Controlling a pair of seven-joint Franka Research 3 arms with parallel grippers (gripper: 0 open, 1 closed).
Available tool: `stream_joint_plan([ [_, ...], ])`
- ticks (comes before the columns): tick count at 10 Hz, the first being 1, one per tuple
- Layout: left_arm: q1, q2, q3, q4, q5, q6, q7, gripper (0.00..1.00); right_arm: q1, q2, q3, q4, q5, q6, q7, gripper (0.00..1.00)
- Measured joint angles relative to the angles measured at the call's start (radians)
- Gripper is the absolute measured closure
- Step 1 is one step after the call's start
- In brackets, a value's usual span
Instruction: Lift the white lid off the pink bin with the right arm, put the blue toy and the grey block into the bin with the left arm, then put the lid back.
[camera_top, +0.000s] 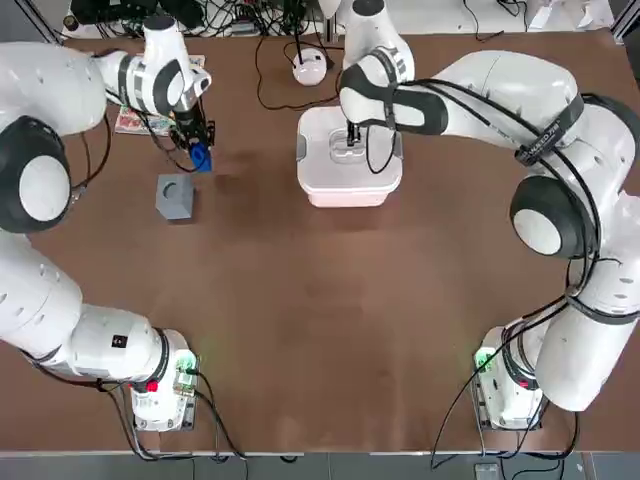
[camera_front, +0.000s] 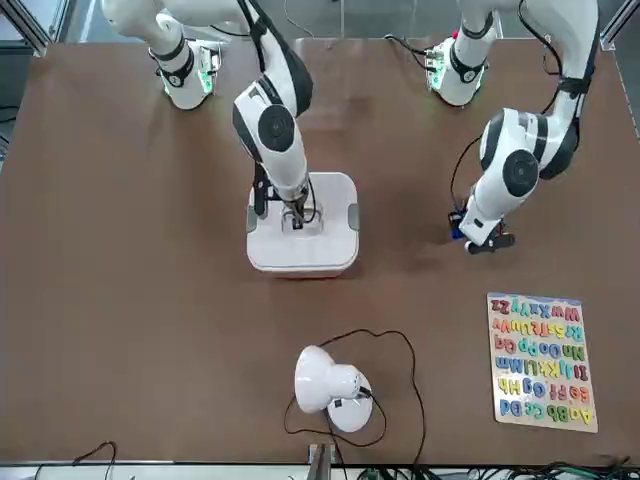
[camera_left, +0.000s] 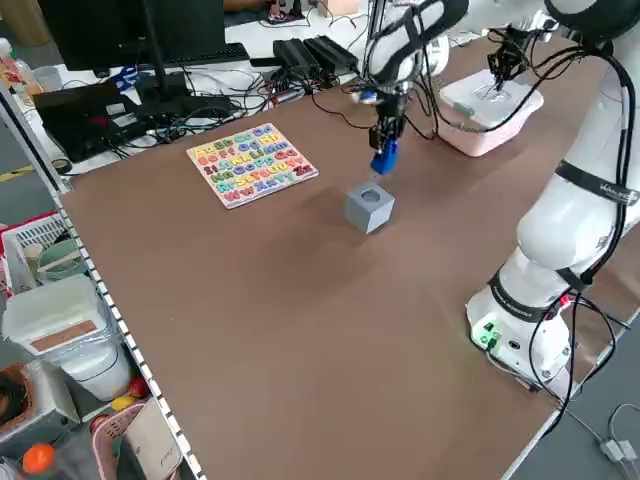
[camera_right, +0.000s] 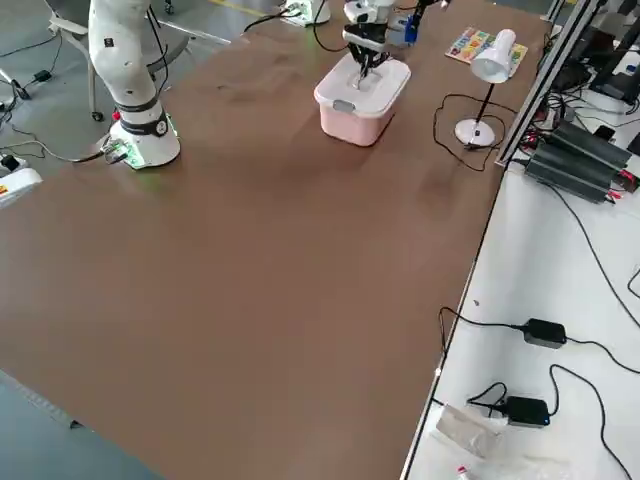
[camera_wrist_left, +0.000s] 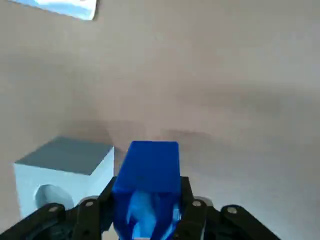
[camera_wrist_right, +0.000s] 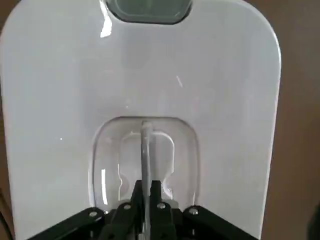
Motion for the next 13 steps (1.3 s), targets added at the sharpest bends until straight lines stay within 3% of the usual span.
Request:
stream_joint_plan([
  [5, -0.024, -0.002, -0.012, 0.304, -0.044, -0.285, -0.143, 0.49, -0.003, -0.002, -0.003, 0.006, 0.002, -0.001, 0.014, 0.93],
  [11, -0.049, 0.023, -0.039, 0.429, -0.096, -0.31, -0.298, 0.49, -0.041, -0.081, -0.011, 0.037, 0.002, -0.123, 0.014, 0.93],
  [13, -0.117, 0.039, -0.058, 0.491, -0.102, -0.318, -0.45, 0.49, -0.088, -0.118, -0.014, 0.057, 0.002, -0.221, -0.023, 0.93],
])
